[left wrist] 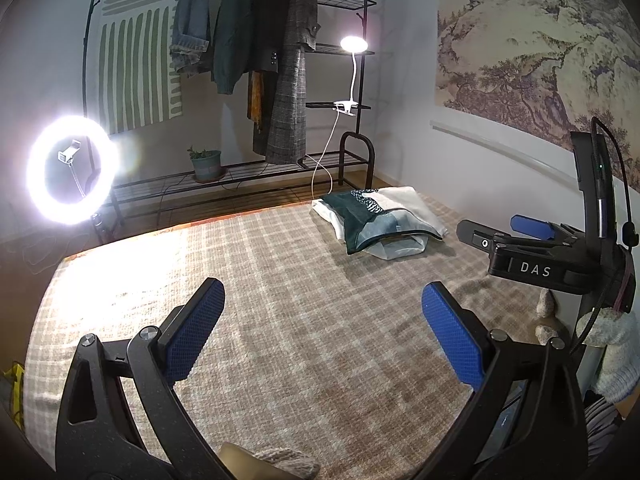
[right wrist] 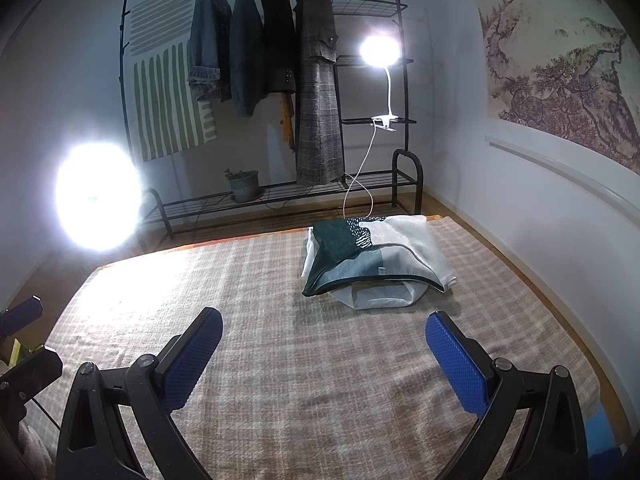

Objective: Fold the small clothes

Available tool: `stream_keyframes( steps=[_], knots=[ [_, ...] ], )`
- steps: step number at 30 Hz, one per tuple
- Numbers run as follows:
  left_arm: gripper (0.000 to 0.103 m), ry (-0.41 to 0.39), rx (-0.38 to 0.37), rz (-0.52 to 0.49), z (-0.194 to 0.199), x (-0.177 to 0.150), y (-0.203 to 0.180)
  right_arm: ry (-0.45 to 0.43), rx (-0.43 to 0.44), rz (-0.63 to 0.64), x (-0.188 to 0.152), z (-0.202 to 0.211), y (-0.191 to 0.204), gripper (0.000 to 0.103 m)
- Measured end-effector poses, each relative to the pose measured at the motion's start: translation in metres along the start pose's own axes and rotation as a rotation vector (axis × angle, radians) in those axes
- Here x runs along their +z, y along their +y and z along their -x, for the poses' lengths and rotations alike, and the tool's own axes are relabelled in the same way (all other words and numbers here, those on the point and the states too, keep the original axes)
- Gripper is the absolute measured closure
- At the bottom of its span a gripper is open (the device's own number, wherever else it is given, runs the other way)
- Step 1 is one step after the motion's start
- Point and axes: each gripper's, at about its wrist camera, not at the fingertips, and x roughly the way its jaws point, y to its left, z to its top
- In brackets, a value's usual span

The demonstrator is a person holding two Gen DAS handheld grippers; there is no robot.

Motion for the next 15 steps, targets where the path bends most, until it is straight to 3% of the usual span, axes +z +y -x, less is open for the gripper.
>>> stream_keyframes(
  steps=[15],
  knots=[
    [0.002, -0.001, -0.001, -0.002, 0.0002, 0.0004, -0.0010, 0.001, -0.001, 0.000, -0.0003, 0.0004, 0.0006, 0.000]
  ],
)
